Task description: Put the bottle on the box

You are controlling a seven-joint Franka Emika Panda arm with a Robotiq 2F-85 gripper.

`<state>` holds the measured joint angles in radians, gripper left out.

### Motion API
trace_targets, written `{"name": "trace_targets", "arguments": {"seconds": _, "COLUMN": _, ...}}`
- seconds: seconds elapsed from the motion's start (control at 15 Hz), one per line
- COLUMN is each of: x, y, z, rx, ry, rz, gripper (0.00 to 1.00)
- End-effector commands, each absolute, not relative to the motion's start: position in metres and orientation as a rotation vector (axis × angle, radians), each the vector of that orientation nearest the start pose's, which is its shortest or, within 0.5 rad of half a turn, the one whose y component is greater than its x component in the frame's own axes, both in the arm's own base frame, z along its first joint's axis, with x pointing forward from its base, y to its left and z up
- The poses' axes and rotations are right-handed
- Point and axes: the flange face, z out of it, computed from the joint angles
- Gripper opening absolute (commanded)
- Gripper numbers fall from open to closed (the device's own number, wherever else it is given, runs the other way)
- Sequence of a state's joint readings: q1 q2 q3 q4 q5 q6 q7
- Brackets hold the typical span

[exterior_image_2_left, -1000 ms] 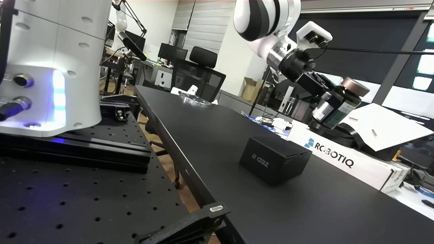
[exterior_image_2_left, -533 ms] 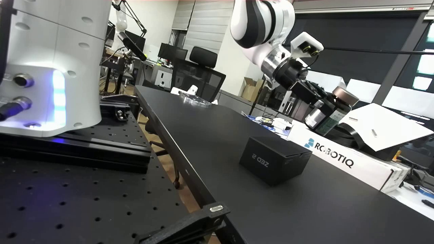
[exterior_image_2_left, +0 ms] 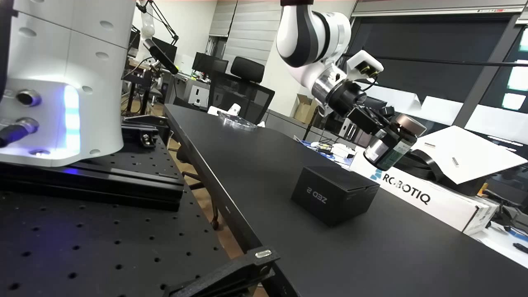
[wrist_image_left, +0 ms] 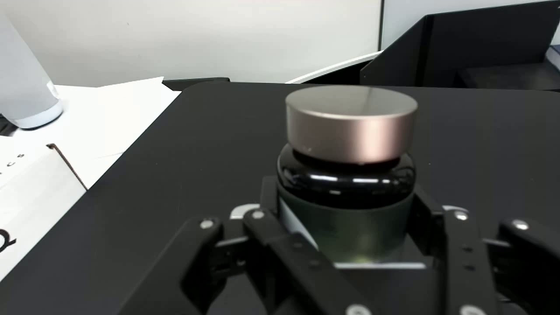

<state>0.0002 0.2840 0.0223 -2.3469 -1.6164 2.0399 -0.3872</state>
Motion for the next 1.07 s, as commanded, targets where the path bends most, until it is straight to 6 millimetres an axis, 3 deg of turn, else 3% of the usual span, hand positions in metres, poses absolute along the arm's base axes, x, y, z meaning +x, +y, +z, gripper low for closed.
{"name": "trace_targets", "arguments": {"seconds": 0.0, "x": 0.501, "y": -0.043, "z": 0.202, "rx": 1.317, "ry": 1.488, "rz": -0.704, "gripper": 0.44}}
{"name": "trace_targets", "arguments": {"seconds": 1.0, "x": 0.509, "y": -0.039, "z": 0.169, "rx": 1.289, "ry": 1.512, "rz": -0.748, "gripper": 0.44}}
